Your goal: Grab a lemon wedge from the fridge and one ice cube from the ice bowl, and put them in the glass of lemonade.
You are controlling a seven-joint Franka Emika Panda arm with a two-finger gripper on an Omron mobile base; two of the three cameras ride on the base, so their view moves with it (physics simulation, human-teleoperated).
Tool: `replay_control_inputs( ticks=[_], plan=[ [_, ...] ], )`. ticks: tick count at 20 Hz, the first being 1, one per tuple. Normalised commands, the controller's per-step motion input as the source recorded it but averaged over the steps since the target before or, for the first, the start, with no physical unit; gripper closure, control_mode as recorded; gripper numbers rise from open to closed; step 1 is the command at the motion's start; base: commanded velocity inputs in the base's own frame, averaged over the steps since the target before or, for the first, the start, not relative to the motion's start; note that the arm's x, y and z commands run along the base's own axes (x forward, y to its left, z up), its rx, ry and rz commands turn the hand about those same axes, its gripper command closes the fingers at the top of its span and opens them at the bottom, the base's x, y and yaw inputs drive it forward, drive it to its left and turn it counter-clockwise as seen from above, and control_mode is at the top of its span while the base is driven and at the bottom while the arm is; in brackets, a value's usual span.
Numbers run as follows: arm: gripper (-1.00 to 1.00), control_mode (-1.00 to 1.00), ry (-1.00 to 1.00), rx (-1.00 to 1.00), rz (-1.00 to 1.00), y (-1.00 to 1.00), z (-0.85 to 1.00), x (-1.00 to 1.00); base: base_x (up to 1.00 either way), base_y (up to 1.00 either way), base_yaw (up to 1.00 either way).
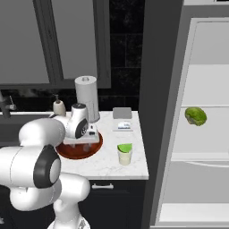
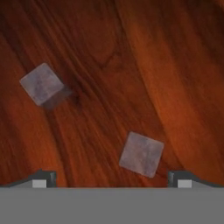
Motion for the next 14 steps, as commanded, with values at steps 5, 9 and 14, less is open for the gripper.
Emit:
replay_control_inputs(
  ticks=[5, 9, 14],
  plan=[
    [-1.0, -1.0, 0.01, 0.0, 0.0, 0.0, -0.2, 0.0, 0.0, 0.0, 0.0],
    [-1.0, -1.0, 0.02, -0.01, 0.0, 0.06, -0.09, 0.0, 0.0, 0.0, 0.0],
    [-1.0, -1.0, 0.01, -0.03, 0.0, 0.09, 0.0, 0.0, 0.0, 0.0, 0.0]
  ],
)
